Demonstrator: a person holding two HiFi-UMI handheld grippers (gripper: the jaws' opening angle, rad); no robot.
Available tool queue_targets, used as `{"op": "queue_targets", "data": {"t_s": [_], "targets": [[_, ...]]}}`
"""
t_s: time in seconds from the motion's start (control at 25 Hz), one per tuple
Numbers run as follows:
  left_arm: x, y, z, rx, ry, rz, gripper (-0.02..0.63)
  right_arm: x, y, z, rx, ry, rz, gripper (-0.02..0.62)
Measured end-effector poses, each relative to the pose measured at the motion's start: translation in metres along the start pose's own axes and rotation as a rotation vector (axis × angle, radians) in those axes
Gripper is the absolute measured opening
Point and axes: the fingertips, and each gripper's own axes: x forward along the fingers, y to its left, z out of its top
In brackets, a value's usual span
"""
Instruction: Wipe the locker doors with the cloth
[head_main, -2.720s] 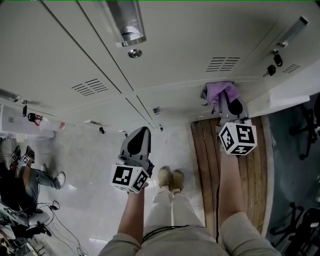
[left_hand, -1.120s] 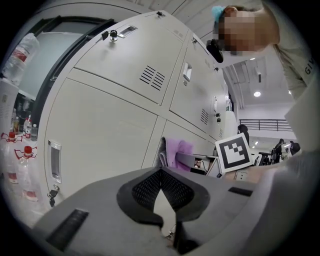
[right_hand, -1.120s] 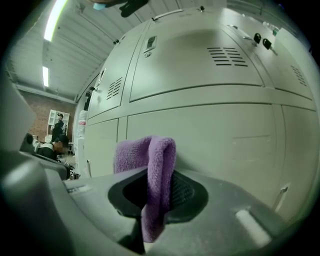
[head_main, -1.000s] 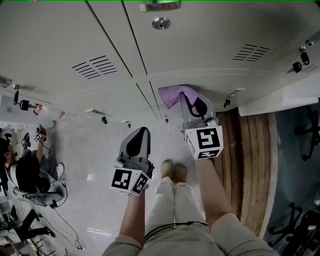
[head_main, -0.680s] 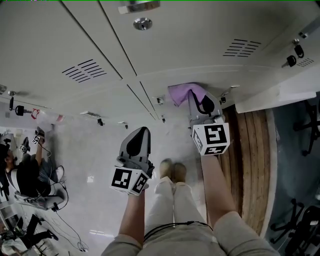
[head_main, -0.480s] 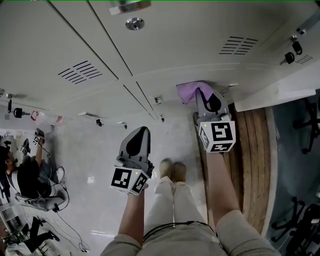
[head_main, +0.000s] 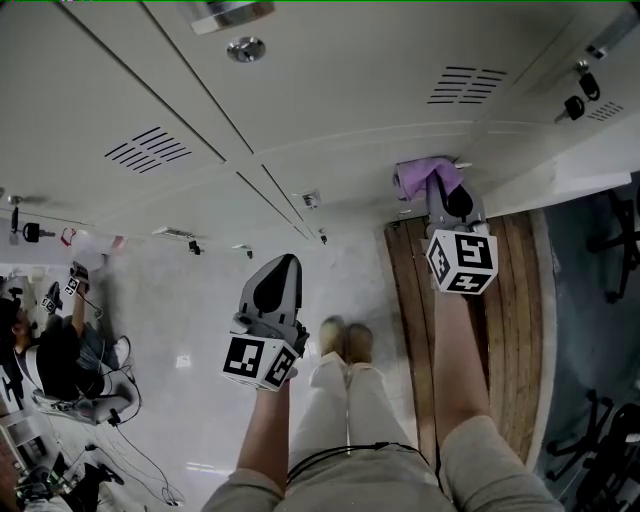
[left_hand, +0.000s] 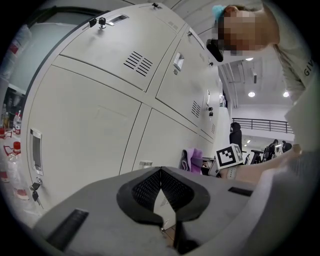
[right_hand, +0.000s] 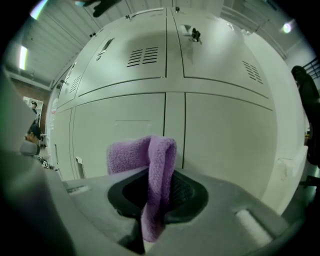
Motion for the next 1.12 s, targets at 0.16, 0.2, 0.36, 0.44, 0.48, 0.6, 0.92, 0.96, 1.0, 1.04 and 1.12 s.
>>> {"op": "queue_targets", "data": {"t_s": [0.16,0.2,0.36,0.44,0.48,0.6,0.92,0.96,1.0,1.04,1.12], "targets": [[-0.001,0.000,-0.001,-0.001,-0.002,0.007,-0.002,-0.003,-0.007,-0.001,0.012,-0.003,-0.026,0.057],[-0.001,0.000,-0.002,-0.003,-0.003,0.010,-0.002,-0.006,-0.004,-0.001,0.016,-0.014,-0.024,0.055],[-0.004,0.001,-0.003,-0.007,-0.006,0.017,-0.002,-0.018,0.031,-0.006,0.018,-0.054,0.058,0.055],[-0.006,0.002,-0.003,-0.008,-0.009,0.021,-0.002,-0.019,0.060,-0.015,-0.004,-0.050,0.125,0.055],[-0.007,0.004,-0.004,-0.009,-0.010,0.025,-0.002,-0.018,0.076,-0.020,-0.013,-0.044,0.160,0.055],[-0.012,0.010,-0.006,-0.014,-0.010,0.042,-0.002,-0.014,0.126,-0.032,-0.029,-0.031,0.270,0.055],[-0.033,0.032,-0.010,-0.023,-0.008,0.100,-0.002,0.017,0.218,-0.046,-0.043,0.058,0.368,0.055],[-0.035,0.035,-0.011,-0.023,-0.008,0.107,-0.002,0.022,0.221,-0.047,-0.033,0.069,0.361,0.055],[-0.037,0.038,-0.011,-0.023,-0.009,0.113,-0.002,0.026,0.223,-0.048,-0.026,0.079,0.355,0.055],[-0.039,0.041,-0.011,-0.025,-0.009,0.119,-0.002,0.029,0.224,-0.048,-0.021,0.088,0.348,0.055],[-0.042,0.045,-0.013,-0.030,-0.008,0.128,-0.002,0.033,0.222,-0.049,-0.013,0.101,0.335,0.055]]}}
